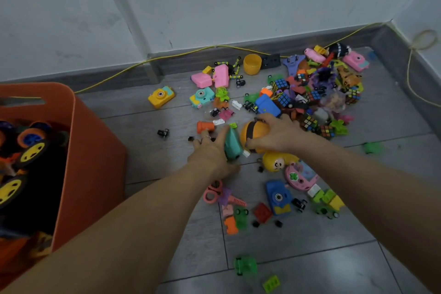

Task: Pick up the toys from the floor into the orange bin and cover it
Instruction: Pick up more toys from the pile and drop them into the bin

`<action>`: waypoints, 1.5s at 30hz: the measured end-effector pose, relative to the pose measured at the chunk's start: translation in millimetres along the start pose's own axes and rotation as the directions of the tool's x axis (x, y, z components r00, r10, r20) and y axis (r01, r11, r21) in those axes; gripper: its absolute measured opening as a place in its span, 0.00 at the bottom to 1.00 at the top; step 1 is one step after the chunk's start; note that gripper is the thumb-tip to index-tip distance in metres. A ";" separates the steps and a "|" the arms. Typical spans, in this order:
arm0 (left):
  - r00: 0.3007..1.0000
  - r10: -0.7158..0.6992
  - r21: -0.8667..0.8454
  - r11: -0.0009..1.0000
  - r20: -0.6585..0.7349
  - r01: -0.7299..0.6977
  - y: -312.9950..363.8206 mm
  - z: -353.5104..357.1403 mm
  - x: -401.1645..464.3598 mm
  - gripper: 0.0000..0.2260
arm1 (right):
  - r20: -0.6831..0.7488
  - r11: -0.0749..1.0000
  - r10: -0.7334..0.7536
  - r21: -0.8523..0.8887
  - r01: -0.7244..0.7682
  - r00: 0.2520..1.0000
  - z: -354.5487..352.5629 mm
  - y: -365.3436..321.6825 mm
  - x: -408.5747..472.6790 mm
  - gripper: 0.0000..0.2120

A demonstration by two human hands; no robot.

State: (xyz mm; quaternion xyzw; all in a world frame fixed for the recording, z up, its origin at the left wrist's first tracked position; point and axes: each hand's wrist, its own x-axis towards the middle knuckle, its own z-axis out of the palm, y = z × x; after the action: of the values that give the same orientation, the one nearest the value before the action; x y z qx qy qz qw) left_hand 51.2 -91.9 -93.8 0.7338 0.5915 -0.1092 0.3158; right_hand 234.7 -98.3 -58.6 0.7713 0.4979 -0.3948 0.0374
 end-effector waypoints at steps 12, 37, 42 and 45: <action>0.997 -0.001 0.098 0.995 0.080 -0.007 4.4 10.5 -22.7 0.38 | 0.199 0.985 0.162 -0.089 -0.147 0.966 4.2 -5.5 -30.7 0.46; 0.997 -0.055 -0.494 0.869 -0.046 0.025 -14.5 9.0 -33.2 0.26 | -0.120 0.868 0.226 0.475 -0.144 0.967 72.5 -1.4 -45.6 0.54; 0.960 -0.134 -0.928 0.254 0.244 0.272 0.0 -10.7 -48.3 0.19 | -0.089 0.835 0.232 0.528 -0.151 0.969 71.6 -6.9 -52.9 0.57; 0.938 -0.083 -0.918 0.192 0.337 0.347 4.8 -12.2 -48.9 0.21 | -0.023 0.738 0.261 0.649 -0.184 0.965 72.7 -9.2 -54.8 0.63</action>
State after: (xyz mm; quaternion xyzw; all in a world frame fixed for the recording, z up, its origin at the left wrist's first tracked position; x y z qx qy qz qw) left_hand 39.6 -124.3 -56.6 0.2706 0.5896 0.1607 0.7438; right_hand 175.3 -166.9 -69.9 0.8122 0.2385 -0.4896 -0.2092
